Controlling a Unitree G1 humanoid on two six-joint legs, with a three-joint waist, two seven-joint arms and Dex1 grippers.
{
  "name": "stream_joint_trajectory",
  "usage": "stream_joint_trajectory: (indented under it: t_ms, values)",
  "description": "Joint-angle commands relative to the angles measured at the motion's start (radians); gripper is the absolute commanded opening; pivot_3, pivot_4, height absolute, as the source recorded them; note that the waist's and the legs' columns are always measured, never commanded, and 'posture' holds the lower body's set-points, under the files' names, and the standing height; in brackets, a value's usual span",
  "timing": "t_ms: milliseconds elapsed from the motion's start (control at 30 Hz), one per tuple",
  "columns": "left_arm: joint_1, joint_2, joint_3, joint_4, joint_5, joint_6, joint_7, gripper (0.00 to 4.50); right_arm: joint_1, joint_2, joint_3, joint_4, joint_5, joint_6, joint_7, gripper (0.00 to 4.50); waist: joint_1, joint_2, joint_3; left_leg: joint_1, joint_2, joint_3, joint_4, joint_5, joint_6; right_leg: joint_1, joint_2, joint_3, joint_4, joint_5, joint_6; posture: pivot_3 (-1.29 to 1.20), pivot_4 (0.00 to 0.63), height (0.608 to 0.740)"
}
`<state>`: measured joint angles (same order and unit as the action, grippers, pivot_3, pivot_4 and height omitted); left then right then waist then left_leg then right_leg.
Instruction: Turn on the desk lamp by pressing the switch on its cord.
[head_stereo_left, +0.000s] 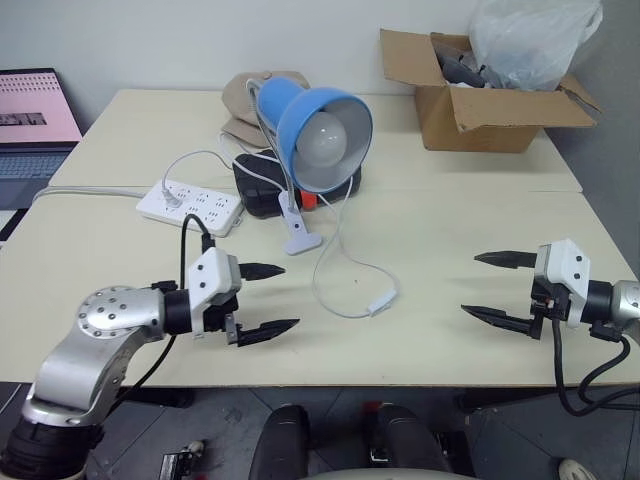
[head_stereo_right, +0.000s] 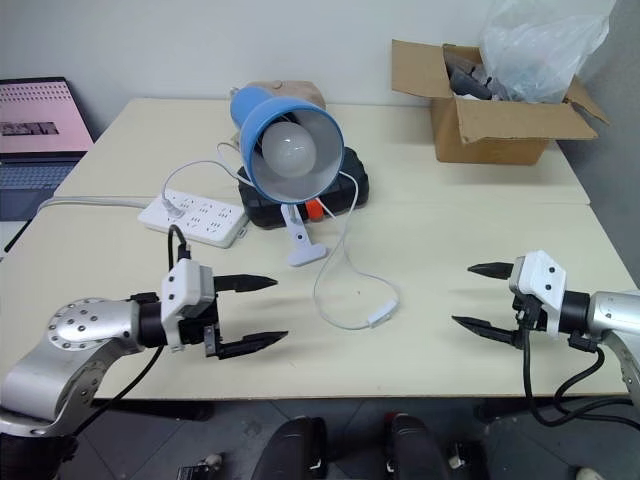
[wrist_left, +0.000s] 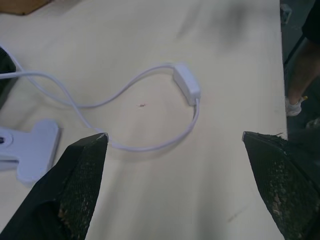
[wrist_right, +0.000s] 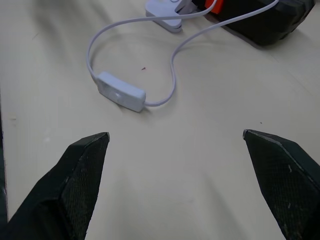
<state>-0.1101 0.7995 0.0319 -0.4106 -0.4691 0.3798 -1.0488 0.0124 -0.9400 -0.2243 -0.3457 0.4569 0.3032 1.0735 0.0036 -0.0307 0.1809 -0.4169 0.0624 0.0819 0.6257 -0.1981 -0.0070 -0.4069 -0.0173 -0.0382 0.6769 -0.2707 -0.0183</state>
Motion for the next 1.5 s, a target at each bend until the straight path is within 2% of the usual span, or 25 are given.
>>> stream_joint_trajectory:
  t_ms: [33,167,367,600,867,900,967,1000,1200,1233,1433,1500]
  values:
    - [-0.020,-0.046,-0.098,-0.023,0.035,-0.026,0.002,4.47,0.026,-0.022,-0.069,-0.103,0.048,0.086,-0.035,4.50,0.001,0.000,0.000,0.000,0.000,0.000,0.000,0.000,0.000,0.000,0.000,0.000,0.000,0.000,0.000,0.00,0.150,0.740]
    - [-0.058,-0.125,-0.215,0.008,0.100,-0.044,0.029,4.47,0.083,-0.030,-0.137,-0.206,0.096,0.185,-0.066,4.50,0.002,0.000,0.000,0.000,0.000,0.000,0.000,0.000,0.000,0.000,0.001,0.000,0.000,0.000,0.000,0.00,0.150,0.740]
    - [-0.139,-0.234,-0.365,0.136,0.273,-0.072,0.117,4.47,0.174,-0.043,-0.231,-0.325,0.137,0.311,-0.102,4.50,0.006,-0.001,0.000,0.000,0.000,-0.003,0.003,0.000,0.000,0.001,0.002,0.001,0.001,0.001,0.002,0.00,0.150,0.740]
    - [-0.202,-0.369,-0.412,0.309,0.343,-0.128,0.178,4.47,0.219,-0.038,-0.287,-0.377,0.148,0.372,-0.122,4.50,0.006,-0.001,-0.001,0.000,-0.001,-0.003,0.004,0.000,0.000,0.002,0.002,0.001,0.001,0.002,0.003,0.00,0.150,0.740]
    - [-0.238,-0.420,-0.420,0.396,0.386,-0.170,0.186,4.47,0.239,-0.032,-0.296,-0.396,0.149,0.374,-0.126,4.50,0.004,-0.001,-0.001,0.000,-0.001,-0.004,0.004,0.000,0.000,0.002,0.003,0.001,0.001,0.002,0.003,0.00,0.150,0.740]
    - [-0.243,-0.424,-0.421,0.404,0.390,-0.174,0.184,4.11,0.239,-0.033,-0.295,-0.392,0.145,0.369,-0.124,4.50,0.004,-0.001,-0.001,-0.001,-0.001,-0.004,0.004,0.000,0.000,0.002,0.003,0.001,0.001,0.002,0.003,0.00,0.150,0.740]
    - [-0.252,-0.435,-0.425,0.419,0.394,-0.183,0.181,3.90,0.237,-0.033,-0.293,-0.387,0.141,0.363,-0.123,4.50,0.004,-0.001,-0.001,0.000,-0.001,-0.004,0.004,0.000,0.000,0.002,0.003,0.001,0.001,0.002,0.003,0.00,0.150,0.740]
    - [-0.255,-0.442,-0.428,0.424,0.396,-0.183,0.180,3.55,0.236,-0.033,-0.291,-0.385,0.139,0.360,-0.122,4.50,0.004,-0.001,-0.001,0.000,-0.001,-0.004,0.004,0.000,0.000,0.002,0.003,0.001,0.001,0.002,0.004,0.00,0.150,0.740]
    - [-0.254,-0.453,-0.441,0.427,0.405,-0.190,0.155,2.31,0.235,-0.031,-0.285,-0.388,0.136,0.351,-0.125,4.50,0.004,-0.001,-0.001,-0.001,-0.001,-0.005,0.004,0.000,0.000,0.002,0.003,0.001,0.001,0.002,0.004,0.00,0.150,0.740]
    - [-0.254,-0.452,-0.443,0.428,0.407,-0.195,0.150,1.97,0.235,-0.031,-0.285,-0.388,0.135,0.350,-0.126,4.50,0.004,-0.001,-0.001,-0.001,-0.001,-0.005,0.004,0.000,0.000,0.002,0.003,0.001,0.001,0.002,0.004,0.00,0.150,0.740]
    - [-0.272,-0.456,-0.430,0.457,0.426,-0.214,0.167,0.55,0.235,-0.025,-0.271,-0.389,0.125,0.335,-0.134,4.50,0.004,-0.001,-0.001,-0.001,-0.001,-0.005,0.004,0.000,0.000,0.002,0.003,0.000,0.001,0.002,0.004,0.00,0.150,0.740]
    - [-0.276,-0.462,-0.427,0.465,0.430,-0.217,0.175,0.36,0.231,-0.023,-0.261,-0.389,0.121,0.333,-0.137,4.50,0.004,-0.001,-0.001,-0.001,-0.001,-0.005,0.004,0.000,0.000,0.002,0.003,0.000,0.001,0.002,0.004,0.00,0.150,0.740]
